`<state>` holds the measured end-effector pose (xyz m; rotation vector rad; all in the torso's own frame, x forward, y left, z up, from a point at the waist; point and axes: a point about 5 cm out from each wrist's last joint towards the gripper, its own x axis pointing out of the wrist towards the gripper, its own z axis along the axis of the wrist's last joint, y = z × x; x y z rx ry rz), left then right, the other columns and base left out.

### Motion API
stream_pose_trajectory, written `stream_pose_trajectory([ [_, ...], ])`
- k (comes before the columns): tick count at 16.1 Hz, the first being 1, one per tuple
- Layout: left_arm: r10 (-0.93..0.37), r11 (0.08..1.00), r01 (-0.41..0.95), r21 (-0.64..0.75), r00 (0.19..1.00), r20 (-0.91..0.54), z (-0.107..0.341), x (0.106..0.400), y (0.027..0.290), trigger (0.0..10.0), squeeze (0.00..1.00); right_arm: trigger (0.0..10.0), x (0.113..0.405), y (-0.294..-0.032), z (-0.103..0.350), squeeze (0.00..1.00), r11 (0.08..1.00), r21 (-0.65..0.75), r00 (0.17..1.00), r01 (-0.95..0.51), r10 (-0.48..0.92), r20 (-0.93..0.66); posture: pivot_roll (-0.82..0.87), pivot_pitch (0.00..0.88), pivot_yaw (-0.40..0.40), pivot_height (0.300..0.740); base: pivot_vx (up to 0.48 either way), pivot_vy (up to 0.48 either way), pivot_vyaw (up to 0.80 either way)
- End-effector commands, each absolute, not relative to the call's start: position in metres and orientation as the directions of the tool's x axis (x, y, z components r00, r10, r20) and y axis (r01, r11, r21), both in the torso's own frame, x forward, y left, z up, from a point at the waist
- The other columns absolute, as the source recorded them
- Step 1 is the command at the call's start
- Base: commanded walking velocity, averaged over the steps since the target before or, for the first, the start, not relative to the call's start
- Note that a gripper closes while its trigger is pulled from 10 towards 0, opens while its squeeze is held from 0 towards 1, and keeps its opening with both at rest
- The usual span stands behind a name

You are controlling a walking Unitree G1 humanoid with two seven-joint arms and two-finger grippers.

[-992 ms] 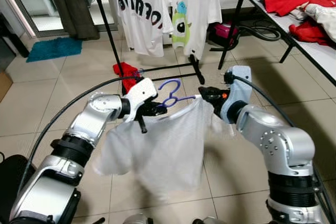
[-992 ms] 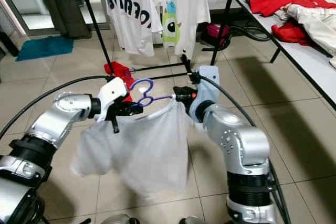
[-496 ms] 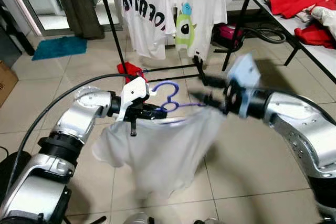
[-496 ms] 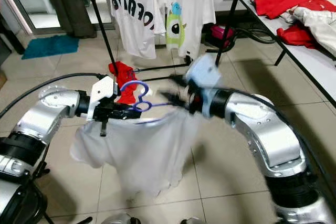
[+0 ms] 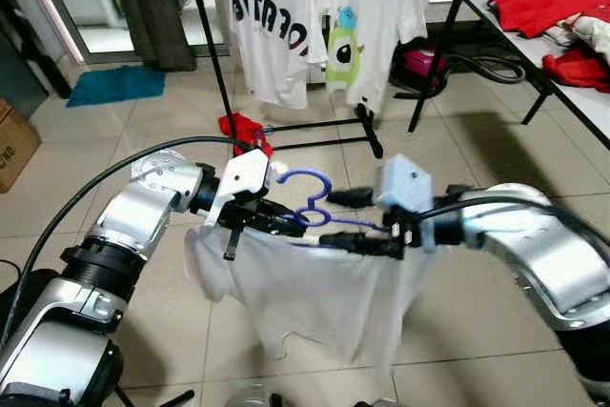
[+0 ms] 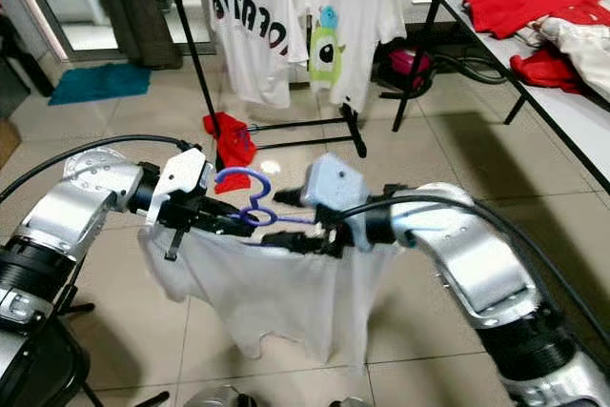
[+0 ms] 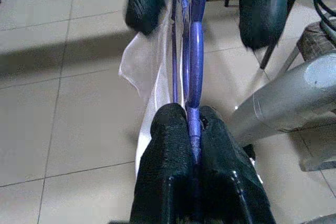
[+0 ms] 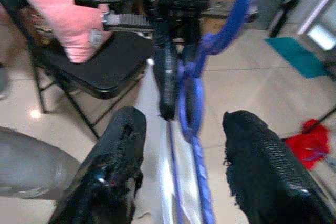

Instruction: Hang hanger

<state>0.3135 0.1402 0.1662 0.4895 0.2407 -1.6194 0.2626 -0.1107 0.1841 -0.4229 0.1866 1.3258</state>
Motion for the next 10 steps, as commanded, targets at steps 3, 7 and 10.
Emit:
stream_pose_trajectory([
  [3, -0.889, -0.162, 0.970, 0.179, -0.065, -0.454, 0.1794, 0.3152, 0.1345, 0.0, 0.00, 0.0, 0.2626, -0.1072, 0.1832, 0.00, 0.156, -0.159, 0.205, -0.975, 0.906, -0.370, -0.12, 0.000, 0.058, 0.740, 0.000, 0.000, 0.00],
  [7, -0.890, -0.154, 0.973, 0.174, -0.060, -0.451, 0.1791, 0.3156, 0.1343, 0.0, 0.00, 0.0, 0.2615, -0.1052, 0.1814, 0.00, 0.147, -0.136, 0.188, -0.980, 0.911, -0.368, -0.12, 0.000, 0.061, 0.740, 0.000, 0.000, 0.00],
  [10, -0.893, -0.147, 0.974, 0.171, -0.056, -0.447, 0.1791, 0.3160, 0.1341, 0.0, 0.00, 0.0, 0.2615, -0.1020, 0.1810, 0.00, 0.146, -0.131, 0.185, -0.981, 0.914, -0.362, -0.12, 0.000, 0.061, 0.740, 0.000, 0.000, 0.00],
])
